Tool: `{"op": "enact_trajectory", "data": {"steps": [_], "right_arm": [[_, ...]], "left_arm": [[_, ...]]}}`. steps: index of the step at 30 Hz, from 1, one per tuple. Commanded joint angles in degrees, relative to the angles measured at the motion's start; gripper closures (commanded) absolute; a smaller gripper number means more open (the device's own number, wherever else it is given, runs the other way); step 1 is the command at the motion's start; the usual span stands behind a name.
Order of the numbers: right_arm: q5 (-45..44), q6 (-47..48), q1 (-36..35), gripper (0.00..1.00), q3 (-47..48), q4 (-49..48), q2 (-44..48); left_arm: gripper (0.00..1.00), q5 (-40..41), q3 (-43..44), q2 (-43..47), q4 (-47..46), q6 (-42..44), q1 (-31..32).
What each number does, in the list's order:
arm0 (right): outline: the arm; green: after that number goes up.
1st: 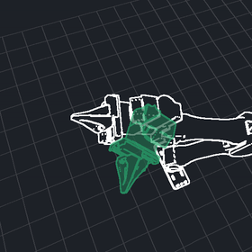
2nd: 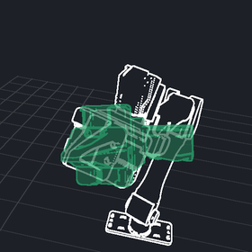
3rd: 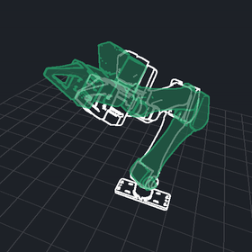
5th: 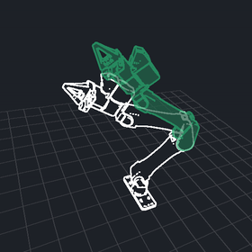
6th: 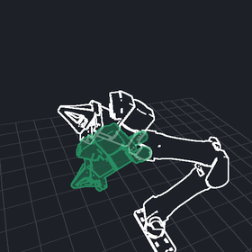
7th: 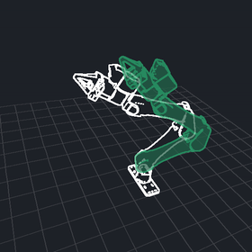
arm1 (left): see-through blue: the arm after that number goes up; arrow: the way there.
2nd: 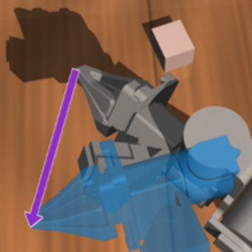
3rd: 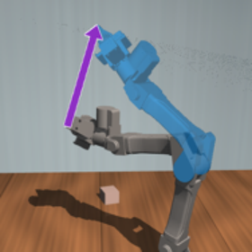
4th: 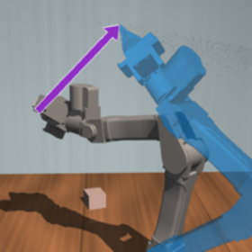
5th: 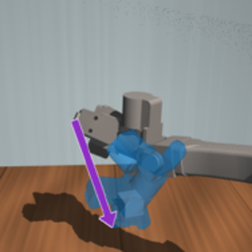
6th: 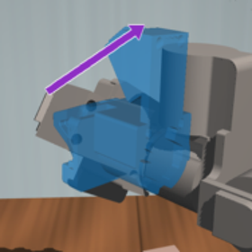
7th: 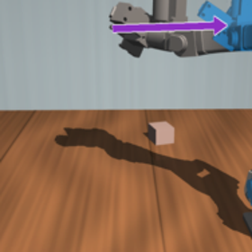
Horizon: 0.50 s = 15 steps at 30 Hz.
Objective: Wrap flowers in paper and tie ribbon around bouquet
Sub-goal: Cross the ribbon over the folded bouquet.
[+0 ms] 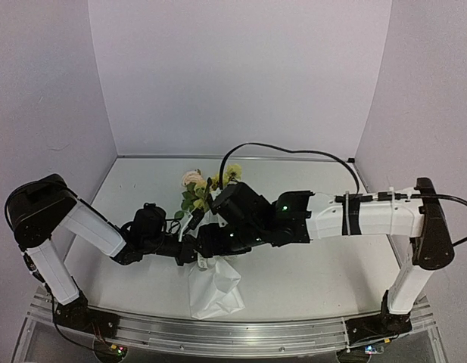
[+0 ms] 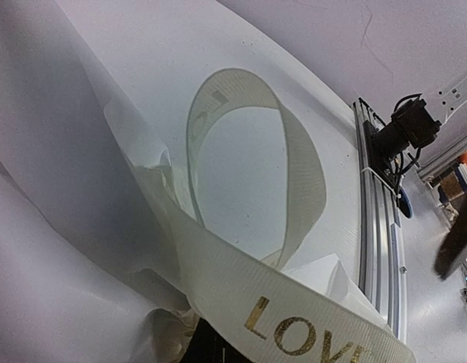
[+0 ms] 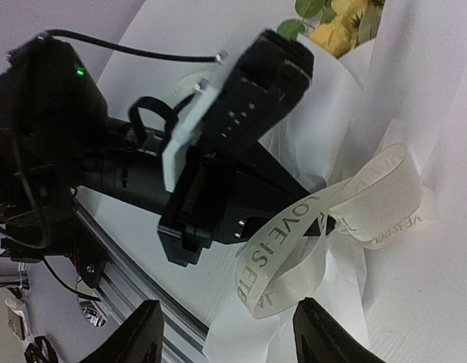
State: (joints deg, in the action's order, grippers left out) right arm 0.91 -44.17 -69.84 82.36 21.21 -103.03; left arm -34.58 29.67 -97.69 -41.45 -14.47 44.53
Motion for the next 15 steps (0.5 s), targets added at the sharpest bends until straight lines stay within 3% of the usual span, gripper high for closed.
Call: {"op": "enact_trajectory", "data": {"steps": [1,7,15], "right_arm": [[6.6,-6.4,2.7,0.41,-1.0,-4.9,-2.6],[8.1,-8.3,3.6,0.46,-1.0,-7.3,-4.1],[9.3,-10.1,4.0,0.61,-0.5,-8.3,-6.6]], "left_arm": [[1.0,-0.9,1.8,0.2,1.1,1.7,-0.3],[1.0,-0.8,1.9,-0.3,1.0,1.7,-0.3],[1.0,-0.7,1.8,-0.3,1.1,1.7,-0.3]]}}
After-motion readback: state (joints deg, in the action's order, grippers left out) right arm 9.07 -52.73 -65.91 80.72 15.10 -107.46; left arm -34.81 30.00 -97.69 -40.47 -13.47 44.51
